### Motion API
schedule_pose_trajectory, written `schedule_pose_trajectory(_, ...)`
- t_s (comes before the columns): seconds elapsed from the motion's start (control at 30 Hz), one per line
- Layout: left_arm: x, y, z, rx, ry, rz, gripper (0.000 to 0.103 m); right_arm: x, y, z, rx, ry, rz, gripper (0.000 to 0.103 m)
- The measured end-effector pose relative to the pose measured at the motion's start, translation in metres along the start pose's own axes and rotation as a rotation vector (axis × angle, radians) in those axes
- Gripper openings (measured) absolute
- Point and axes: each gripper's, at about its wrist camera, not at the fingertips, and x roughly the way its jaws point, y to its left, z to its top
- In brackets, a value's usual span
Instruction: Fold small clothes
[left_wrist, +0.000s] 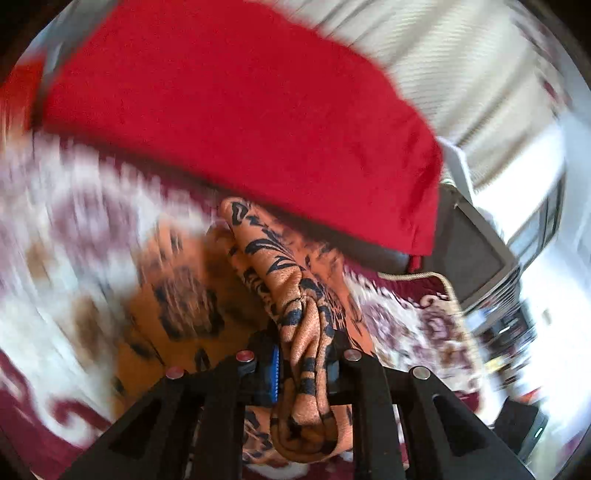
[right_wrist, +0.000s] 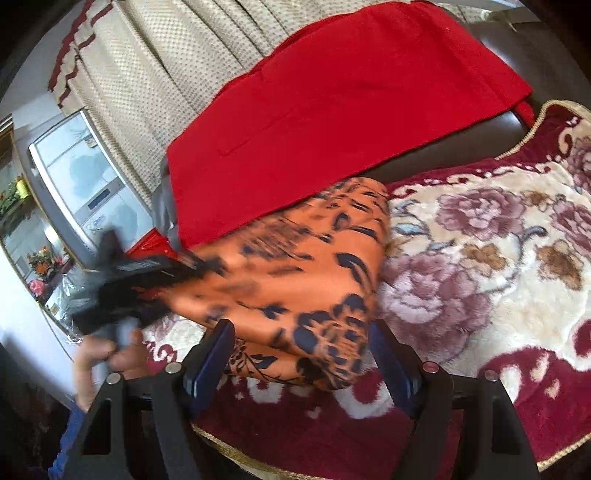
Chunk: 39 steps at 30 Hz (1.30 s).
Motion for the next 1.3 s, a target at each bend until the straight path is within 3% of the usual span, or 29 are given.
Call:
schedule_pose_trajectory(0.07, 0.001, 0.015, -0.004, 0.007, -0.017, 0.077, 0.016, 0.004, 0.001, -0.001, 0.009, 0.017, -0.005, 0.078)
schedule_pose_trajectory(0.2, 0.053, 0.088, -0.037, -0.119, 0.198, 0.215, 0.016, 0.014, 0.008, -0.003, -0.003, 0.056, -0.014, 0.078)
schedule_pose_trajectory(0.27, 0.054, 0.084, -0.042, -0.092, 0.189, 0.224, 0.016, 0.021, 0.011, -0.007, -0.008, 0.081, -0.022, 0.078)
schedule_pose_trajectory(0.4, 0.013, 0.042, -0.016, 0.039, 0.036, 0.208, 0.016, 0.03, 0.015, -0.012, -0.011, 0.117, -0.031, 0.078)
schedule_pose_trajectory(0.47, -0.002, 0.033, -0.014, 0.091, -0.013, 0.275, 0.016, 0.031, 0.016, -0.012, -0.014, 0.119, -0.037, 0.078)
schedule_pose_trajectory(0.5, -0.002, 0.035, -0.018, 0.112, -0.018, 0.332, 0.016, 0.031, 0.016, -0.012, -0.013, 0.12, -0.042, 0.078)
schedule_pose_trajectory(0.57, 0.019, 0.055, -0.028, 0.073, 0.063, 0.376, 0.016, 0.03, 0.016, -0.011, -0.009, 0.115, -0.048, 0.078)
schedule_pose_trajectory(0.6, 0.041, 0.075, -0.035, 0.02, 0.163, 0.34, 0.016, 0.031, 0.014, -0.011, -0.004, 0.114, -0.05, 0.078)
schedule_pose_trajectory(0.67, 0.054, 0.095, -0.045, -0.037, 0.211, 0.288, 0.018, 0.033, 0.012, -0.012, 0.006, 0.121, -0.051, 0.078)
schedule_pose_trajectory(0.77, 0.047, 0.111, -0.034, -0.167, 0.184, 0.169, 0.022, 0.036, 0.016, -0.017, -0.003, 0.139, -0.041, 0.078)
schedule_pose_trajectory(0.93, 0.039, 0.117, -0.021, -0.2, 0.137, 0.125, 0.031, 0.032, 0.019, -0.014, -0.003, 0.134, -0.008, 0.078)
schedule_pose_trajectory(1.0, 0.043, 0.112, -0.002, -0.167, 0.102, 0.108, 0.052, 0.03, 0.015, -0.01, 0.011, 0.131, 0.0, 0.078)
schedule_pose_trajectory(1.07, 0.052, 0.119, 0.014, -0.179, 0.115, 0.068, 0.068, 0.028, 0.01, -0.007, 0.029, 0.131, 0.002, 0.078)
schedule_pose_trajectory(1.17, 0.085, 0.135, 0.04, -0.238, 0.211, 0.012, 0.068, 0.024, 0.003, -0.005, 0.047, 0.132, 0.002, 0.078)
schedule_pose_trajectory(1.23, 0.101, 0.139, 0.05, -0.222, 0.242, -0.012, 0.067, 0.022, -0.001, -0.005, 0.055, 0.128, -0.005, 0.078)
schedule_pose_trajectory(1.27, 0.112, 0.142, 0.054, -0.228, 0.259, -0.023, 0.058, 0.022, -0.003, -0.005, 0.06, 0.126, -0.005, 0.078)
schedule_pose_trajectory(1.3, 0.123, 0.148, 0.057, -0.24, 0.292, -0.025, 0.035, 0.022, -0.005, -0.004, 0.064, 0.128, -0.007, 0.078)
